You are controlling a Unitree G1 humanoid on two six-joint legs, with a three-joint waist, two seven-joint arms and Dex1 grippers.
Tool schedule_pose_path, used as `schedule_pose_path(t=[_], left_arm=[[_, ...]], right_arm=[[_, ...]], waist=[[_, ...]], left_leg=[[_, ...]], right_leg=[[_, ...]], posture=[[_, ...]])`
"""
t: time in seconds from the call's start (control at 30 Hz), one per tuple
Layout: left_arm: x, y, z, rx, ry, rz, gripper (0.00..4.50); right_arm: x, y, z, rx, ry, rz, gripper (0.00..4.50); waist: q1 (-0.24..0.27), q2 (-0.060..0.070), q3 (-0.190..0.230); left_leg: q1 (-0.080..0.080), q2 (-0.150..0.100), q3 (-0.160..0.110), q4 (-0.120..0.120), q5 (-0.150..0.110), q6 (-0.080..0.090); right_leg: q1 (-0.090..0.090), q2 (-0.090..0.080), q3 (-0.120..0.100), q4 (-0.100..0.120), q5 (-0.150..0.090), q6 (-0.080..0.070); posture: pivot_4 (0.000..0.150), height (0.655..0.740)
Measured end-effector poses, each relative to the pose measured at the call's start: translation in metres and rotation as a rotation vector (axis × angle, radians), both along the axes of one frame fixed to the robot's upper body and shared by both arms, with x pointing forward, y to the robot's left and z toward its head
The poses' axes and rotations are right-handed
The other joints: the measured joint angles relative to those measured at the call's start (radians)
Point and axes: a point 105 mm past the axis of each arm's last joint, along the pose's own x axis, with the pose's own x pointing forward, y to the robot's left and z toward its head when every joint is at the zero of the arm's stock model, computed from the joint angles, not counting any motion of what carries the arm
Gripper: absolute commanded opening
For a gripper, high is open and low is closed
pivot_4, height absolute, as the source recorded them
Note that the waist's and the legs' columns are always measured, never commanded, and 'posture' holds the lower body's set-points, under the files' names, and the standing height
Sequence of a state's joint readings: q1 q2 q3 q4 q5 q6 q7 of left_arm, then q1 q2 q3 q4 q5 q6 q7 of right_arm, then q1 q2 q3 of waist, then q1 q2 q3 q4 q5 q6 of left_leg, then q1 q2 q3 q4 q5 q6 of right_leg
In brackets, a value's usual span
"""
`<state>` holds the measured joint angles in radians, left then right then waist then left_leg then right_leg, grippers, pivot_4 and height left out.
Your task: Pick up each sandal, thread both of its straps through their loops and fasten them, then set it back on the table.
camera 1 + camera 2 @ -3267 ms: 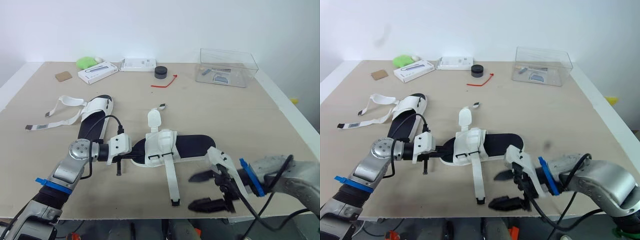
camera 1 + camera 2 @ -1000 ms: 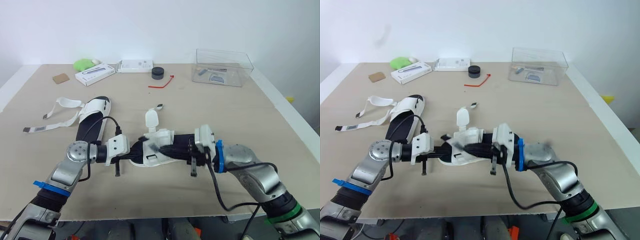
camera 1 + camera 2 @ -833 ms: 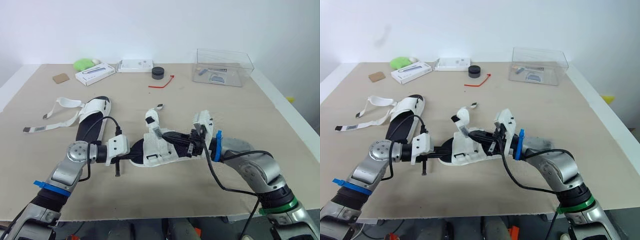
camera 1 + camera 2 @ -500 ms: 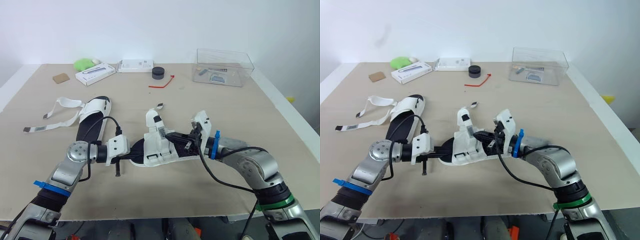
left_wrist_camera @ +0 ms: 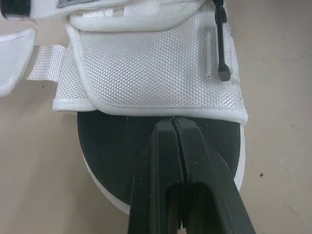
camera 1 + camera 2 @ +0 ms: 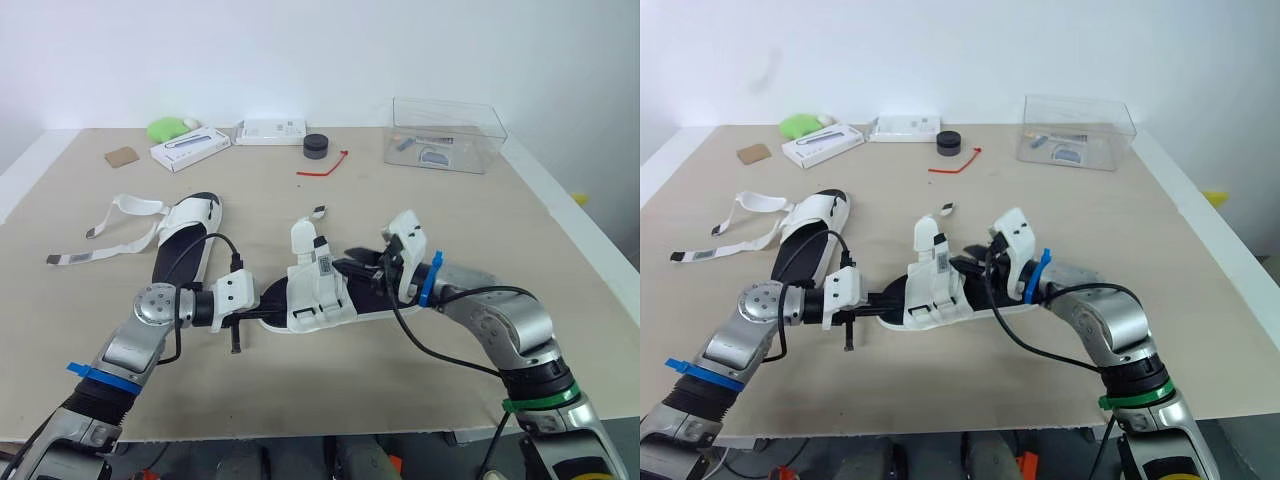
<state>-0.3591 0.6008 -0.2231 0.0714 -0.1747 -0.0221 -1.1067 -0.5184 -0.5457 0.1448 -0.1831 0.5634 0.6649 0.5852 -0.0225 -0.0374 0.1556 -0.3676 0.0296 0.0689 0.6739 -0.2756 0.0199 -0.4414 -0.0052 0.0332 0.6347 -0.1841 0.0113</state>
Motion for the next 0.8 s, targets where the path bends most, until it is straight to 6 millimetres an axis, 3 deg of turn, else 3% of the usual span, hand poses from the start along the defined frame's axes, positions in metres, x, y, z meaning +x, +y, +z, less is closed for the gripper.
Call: schedule_pose_path(t=[0.17,0.27,0.37,0.5,0.57,0.8], left_arm=[[0.000,0.000,0.000,0.000,-0.001,-0.001,0.00],[0.000,-0.001,0.001,-0.001,-0.003,-0.002,0.00],[0.000,-0.002,0.001,-0.003,-0.004,-0.005,0.00],[0.000,-0.003,0.001,-0.008,-0.004,-0.002,0.00],[0.000,-0.004,0.001,-0.010,-0.004,-0.004,0.00],[0.000,-0.004,0.001,-0.012,-0.005,-0.003,0.00]], right_arm=[[0.002,0.023,0.043,0.042,-0.136,0.104,2.09],[-0.002,0.034,0.051,0.046,-0.151,0.178,1.34],[-0.004,0.043,0.040,0.010,-0.101,0.248,0.11],[0.014,0.036,0.004,-0.138,0.029,0.221,0.05],[0.022,0.026,-0.005,-0.197,0.073,0.197,0.05],[0.026,0.022,-0.006,-0.299,0.089,0.222,0.05]], waist=[[0.000,0.000,0.000],[0.000,0.000,0.000],[0.000,0.000,0.000],[0.000,0.000,0.000],[0.000,0.000,0.000],[0.002,0.001,-0.001]], left_leg=[[-0.001,0.000,-0.001,0.000,0.000,0.000],[-0.001,0.000,-0.002,0.000,0.000,0.000],[-0.001,0.000,-0.001,0.000,0.000,0.000],[-0.001,-0.001,0.000,0.000,0.000,0.000],[-0.002,-0.001,0.000,0.000,0.000,0.000],[-0.002,-0.001,-0.003,0.000,0.000,0.000]], right_leg=[[0.000,0.000,-0.001,0.000,0.000,0.000],[0.000,0.000,-0.002,0.000,0.000,-0.001],[0.000,-0.001,-0.002,-0.001,0.000,0.000],[0.000,-0.002,-0.002,-0.001,0.000,-0.001],[0.000,-0.002,-0.002,-0.001,0.000,-0.001],[0.000,-0.002,-0.003,-0.001,0.000,-0.002]], posture=[[0.150,0.7400],[0.150,0.7400],[0.150,0.7400],[0.150,0.7400],[0.150,0.7400],[0.150,0.7400]])
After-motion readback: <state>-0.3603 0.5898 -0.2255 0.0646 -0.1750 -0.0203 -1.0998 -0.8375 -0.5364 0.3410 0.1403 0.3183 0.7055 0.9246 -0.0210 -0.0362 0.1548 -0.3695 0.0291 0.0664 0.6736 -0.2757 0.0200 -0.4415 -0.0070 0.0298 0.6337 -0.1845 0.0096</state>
